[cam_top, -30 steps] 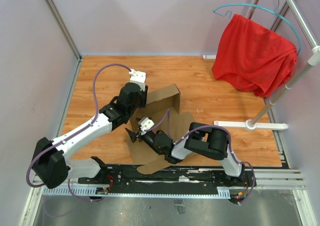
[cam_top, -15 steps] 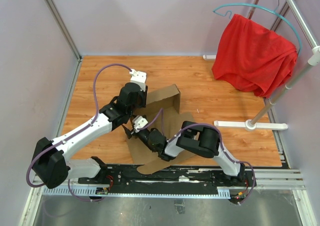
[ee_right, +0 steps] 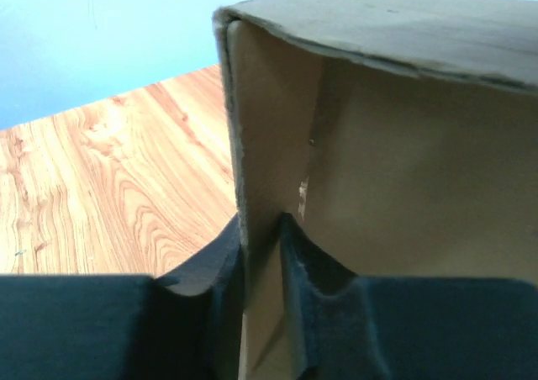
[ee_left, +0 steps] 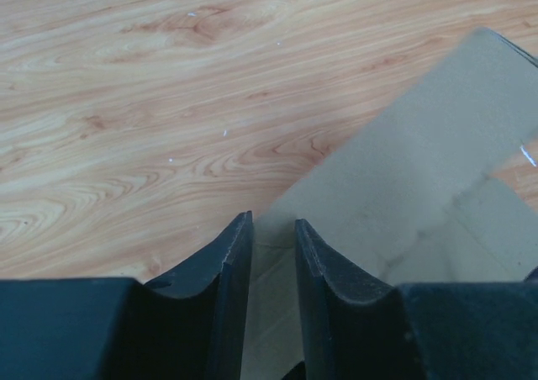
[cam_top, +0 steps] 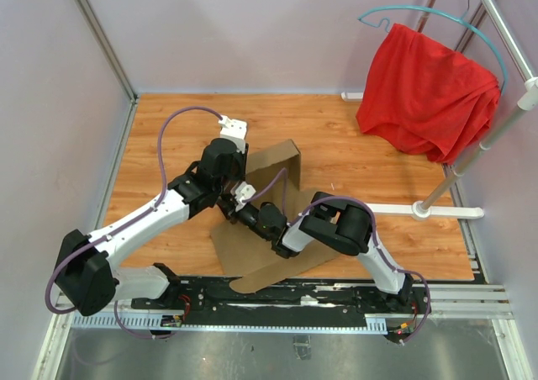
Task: Fold the paper box
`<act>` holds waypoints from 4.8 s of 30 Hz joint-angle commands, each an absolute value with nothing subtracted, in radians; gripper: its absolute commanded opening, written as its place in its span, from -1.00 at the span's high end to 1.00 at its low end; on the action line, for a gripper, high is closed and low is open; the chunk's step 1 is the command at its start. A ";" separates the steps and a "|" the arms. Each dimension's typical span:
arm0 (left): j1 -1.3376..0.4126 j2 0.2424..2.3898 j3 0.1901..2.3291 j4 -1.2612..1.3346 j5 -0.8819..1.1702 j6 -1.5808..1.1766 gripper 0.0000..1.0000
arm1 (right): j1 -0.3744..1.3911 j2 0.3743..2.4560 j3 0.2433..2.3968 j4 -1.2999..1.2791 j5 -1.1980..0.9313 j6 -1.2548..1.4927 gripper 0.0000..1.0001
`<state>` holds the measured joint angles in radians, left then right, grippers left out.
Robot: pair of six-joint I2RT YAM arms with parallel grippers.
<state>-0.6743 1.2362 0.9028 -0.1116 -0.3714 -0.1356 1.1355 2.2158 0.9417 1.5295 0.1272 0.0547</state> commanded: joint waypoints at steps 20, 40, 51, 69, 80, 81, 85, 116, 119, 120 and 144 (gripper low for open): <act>-0.667 1.270 0.907 -0.193 -0.354 -0.114 0.38 | 1.123 2.226 0.900 1.588 0.071 0.031 0.03; -0.667 1.087 0.897 -0.176 -0.501 -0.093 0.37 | 1.118 2.113 0.841 1.393 -0.079 -0.134 0.99; -0.667 0.682 0.824 -0.201 -0.655 -0.124 0.34 | 1.112 1.565 0.868 0.182 -0.176 -0.587 0.72; -0.667 0.410 0.660 -0.361 -0.691 -0.237 0.33 | 1.146 1.434 1.050 -0.215 -0.187 -0.638 -0.18; -0.667 0.366 0.637 -0.386 -0.630 -0.243 0.33 | 1.145 1.306 0.972 -0.087 0.090 0.543 0.95; -0.667 0.360 0.637 -0.385 -0.630 -0.242 0.34 | 1.144 1.311 0.953 -0.067 0.084 0.632 0.98; -0.667 0.327 0.627 -0.379 -0.633 -0.240 0.34 | 1.163 1.324 0.942 -0.035 0.109 0.699 0.99; -0.667 0.316 0.617 -0.374 -0.610 -0.236 0.33 | 1.203 1.342 0.717 -0.527 0.431 1.318 0.98; -0.667 0.319 0.617 -0.374 -0.607 -0.235 0.33 | 1.087 1.328 0.737 -0.462 0.432 1.155 0.97; -0.667 0.320 0.617 -0.374 -0.607 -0.236 0.33 | 1.044 1.330 0.750 -0.431 0.414 1.084 0.97; -0.667 0.319 0.616 -0.376 -0.606 -0.235 0.32 | 0.969 1.662 1.173 -0.250 0.155 0.975 -0.97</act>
